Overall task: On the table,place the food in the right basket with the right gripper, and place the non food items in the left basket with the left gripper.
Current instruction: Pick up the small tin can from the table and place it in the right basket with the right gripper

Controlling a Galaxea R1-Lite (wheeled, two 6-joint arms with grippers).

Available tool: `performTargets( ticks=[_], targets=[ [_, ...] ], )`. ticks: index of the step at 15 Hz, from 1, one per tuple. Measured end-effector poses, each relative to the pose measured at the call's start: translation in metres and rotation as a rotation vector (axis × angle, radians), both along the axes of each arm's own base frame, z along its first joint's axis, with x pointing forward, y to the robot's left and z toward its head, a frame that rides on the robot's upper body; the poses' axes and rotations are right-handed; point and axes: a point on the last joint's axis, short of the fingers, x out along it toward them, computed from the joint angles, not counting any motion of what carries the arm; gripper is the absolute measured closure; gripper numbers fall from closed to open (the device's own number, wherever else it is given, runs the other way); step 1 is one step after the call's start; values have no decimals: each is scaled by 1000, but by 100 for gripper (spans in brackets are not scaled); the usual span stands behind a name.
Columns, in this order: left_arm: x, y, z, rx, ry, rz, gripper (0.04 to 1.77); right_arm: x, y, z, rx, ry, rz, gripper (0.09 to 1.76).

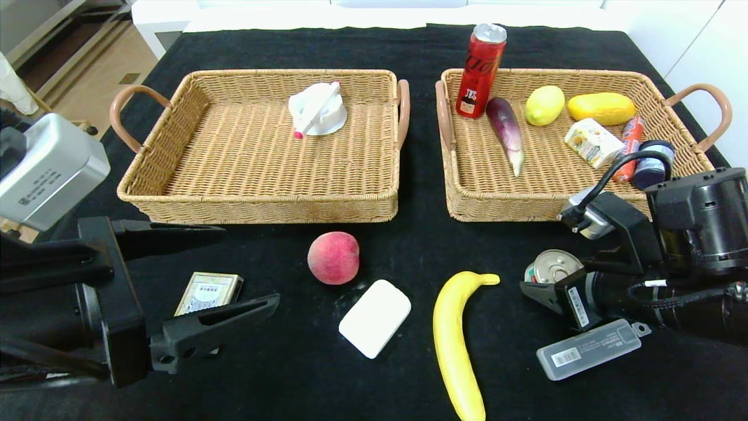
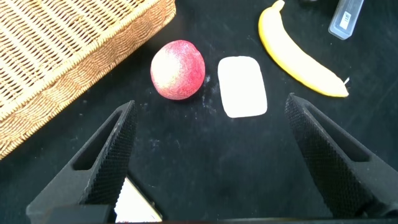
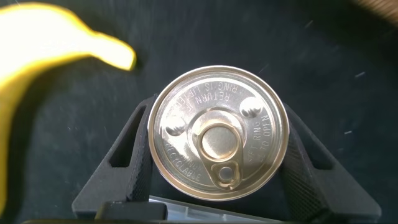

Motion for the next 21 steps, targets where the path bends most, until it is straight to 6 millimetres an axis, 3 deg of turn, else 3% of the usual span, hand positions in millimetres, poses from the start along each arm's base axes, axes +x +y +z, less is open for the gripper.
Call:
performTargets(
  ticks=[13, 17, 21],
  targets=[
    [1, -1, -1, 3, 5, -5, 9, 0, -3, 78, 119, -228, -15, 67],
    [1, 0, 0, -1, 2, -4, 9, 18, -10, 103, 138, -284, -67, 67],
    [0, 0, 1, -2, -2, -5, 9, 48, -19, 113, 141, -320, -130, 67]
  ],
)
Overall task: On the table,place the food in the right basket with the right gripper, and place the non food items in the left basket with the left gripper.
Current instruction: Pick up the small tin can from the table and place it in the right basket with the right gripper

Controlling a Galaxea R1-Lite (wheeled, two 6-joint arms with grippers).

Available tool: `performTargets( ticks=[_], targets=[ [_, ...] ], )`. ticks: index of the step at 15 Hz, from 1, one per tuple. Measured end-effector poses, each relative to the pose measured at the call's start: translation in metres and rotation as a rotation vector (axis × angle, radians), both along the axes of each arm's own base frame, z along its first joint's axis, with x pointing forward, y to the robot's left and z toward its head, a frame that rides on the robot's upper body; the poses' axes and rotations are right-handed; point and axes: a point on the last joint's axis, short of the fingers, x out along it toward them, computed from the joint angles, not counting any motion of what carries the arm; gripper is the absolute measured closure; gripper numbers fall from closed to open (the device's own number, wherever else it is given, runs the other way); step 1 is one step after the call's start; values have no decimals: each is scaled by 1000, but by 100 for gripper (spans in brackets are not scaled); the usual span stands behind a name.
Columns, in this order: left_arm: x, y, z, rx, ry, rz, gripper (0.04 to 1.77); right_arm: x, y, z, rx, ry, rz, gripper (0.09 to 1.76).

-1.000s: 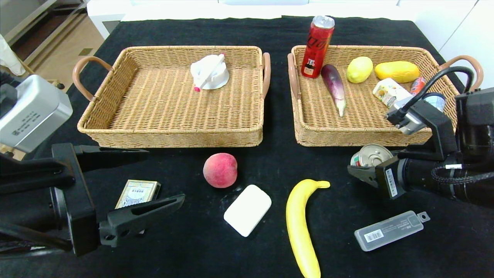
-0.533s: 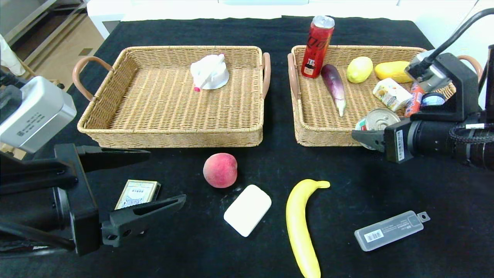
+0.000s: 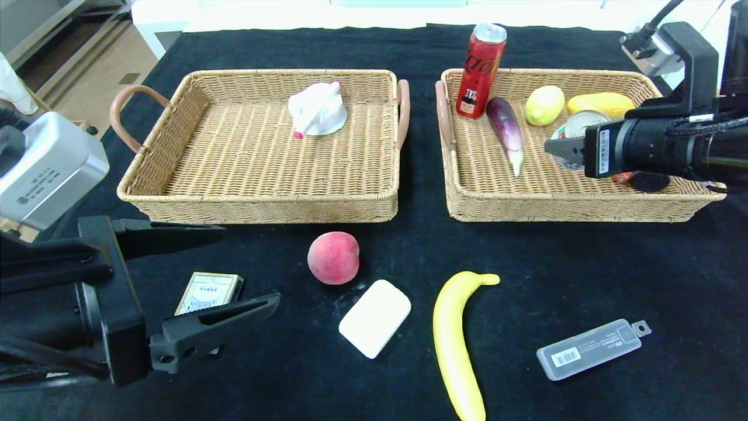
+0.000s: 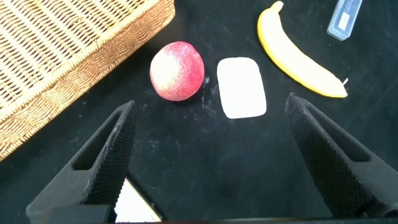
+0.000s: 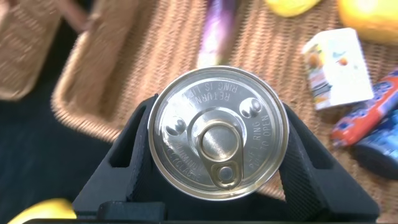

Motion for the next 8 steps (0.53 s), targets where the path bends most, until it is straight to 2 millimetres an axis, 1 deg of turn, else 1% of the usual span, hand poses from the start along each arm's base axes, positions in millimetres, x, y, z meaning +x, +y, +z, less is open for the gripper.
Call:
performTargets(
  ticks=[8],
  targets=[
    [0, 0, 0, 0, -1, 0, 9, 58, -19, 4, 19, -32, -63, 67]
  ],
)
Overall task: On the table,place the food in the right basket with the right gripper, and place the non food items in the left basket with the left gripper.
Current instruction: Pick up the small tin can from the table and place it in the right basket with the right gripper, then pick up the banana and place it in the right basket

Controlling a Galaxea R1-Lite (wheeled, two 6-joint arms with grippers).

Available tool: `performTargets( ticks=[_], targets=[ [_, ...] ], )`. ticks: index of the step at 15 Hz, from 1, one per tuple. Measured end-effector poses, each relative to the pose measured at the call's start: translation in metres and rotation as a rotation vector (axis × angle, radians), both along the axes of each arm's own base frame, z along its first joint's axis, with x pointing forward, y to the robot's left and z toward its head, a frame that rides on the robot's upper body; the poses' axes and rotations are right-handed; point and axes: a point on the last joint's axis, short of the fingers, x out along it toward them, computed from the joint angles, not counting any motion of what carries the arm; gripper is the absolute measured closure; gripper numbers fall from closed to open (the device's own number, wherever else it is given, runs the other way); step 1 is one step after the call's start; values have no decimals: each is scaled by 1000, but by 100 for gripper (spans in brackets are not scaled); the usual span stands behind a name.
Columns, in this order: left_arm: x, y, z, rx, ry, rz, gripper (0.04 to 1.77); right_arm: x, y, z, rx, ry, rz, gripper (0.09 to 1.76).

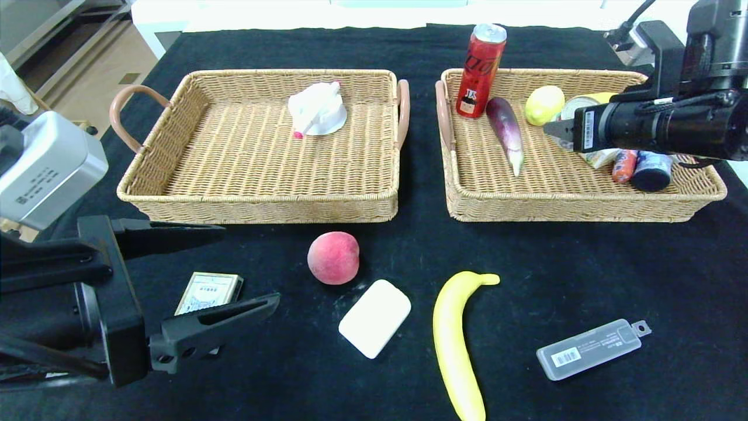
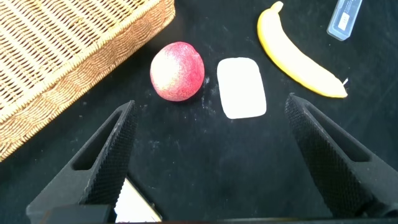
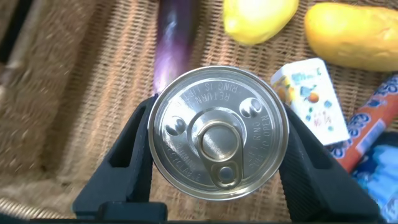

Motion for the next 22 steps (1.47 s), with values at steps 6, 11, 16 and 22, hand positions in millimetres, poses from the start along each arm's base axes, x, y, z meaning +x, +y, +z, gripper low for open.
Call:
performTargets(
  ticks=[6, 11, 16, 22],
  targets=[
    [0, 0, 0, 0, 0, 0, 9, 24, -13, -8, 16, -4, 36, 67],
    [0, 0, 0, 0, -1, 0, 9, 30, -12, -11, 2, -1, 34, 67],
    [-1, 0, 1, -1, -3, 0, 9, 33, -13, -10, 1, -5, 23, 47],
    [-1, 0, 1, -2, -3, 0, 9, 33, -17, -9, 6, -7, -8, 29]
  ],
)
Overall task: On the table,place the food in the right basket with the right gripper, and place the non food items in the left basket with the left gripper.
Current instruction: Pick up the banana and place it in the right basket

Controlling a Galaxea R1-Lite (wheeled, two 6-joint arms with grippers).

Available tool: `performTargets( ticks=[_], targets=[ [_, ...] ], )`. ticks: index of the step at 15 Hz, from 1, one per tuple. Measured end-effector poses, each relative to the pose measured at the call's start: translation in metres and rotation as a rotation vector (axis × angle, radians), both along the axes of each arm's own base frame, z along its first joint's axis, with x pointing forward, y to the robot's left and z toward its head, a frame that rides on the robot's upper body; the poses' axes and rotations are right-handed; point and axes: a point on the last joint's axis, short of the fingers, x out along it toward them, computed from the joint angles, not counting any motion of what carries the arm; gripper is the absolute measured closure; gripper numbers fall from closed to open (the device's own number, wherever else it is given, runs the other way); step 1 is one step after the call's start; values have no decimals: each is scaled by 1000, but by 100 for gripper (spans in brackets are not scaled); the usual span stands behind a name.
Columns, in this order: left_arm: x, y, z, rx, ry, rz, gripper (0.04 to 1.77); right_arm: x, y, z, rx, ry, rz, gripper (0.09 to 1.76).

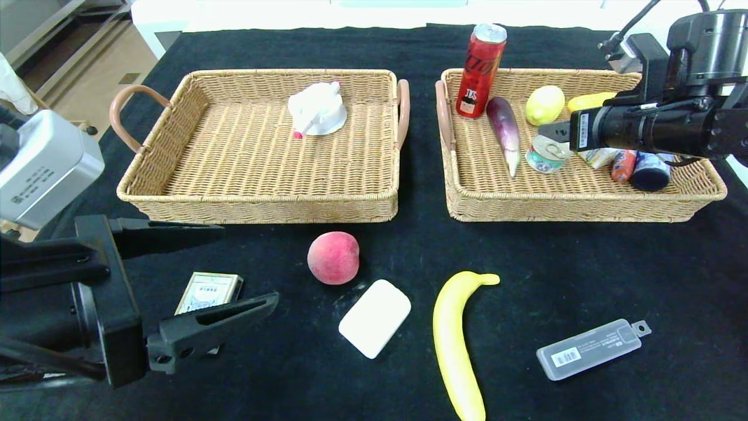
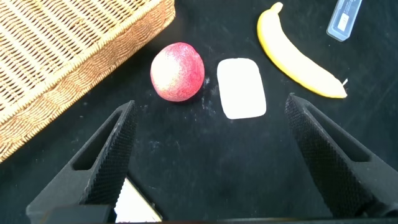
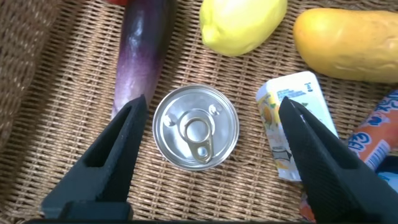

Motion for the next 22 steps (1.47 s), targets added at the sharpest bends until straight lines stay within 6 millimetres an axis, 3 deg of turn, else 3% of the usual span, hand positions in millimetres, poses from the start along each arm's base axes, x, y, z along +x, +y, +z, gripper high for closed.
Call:
performTargets(
  ticks=[5, 14, 17, 22],
  targets=[
    [0, 0, 1, -1, -4, 6, 9, -13, 2, 5, 14, 30, -11, 22],
    [-1, 1, 3, -6, -12, 11, 9, -88, 23, 30, 77, 198, 60, 17],
    [-1, 1, 4, -7, -14, 11, 9, -108, 41, 29, 72, 210, 35, 16],
    [-2, 1, 5, -10, -17, 11, 9, -133, 81, 10, 79, 284, 78, 15]
  ],
)
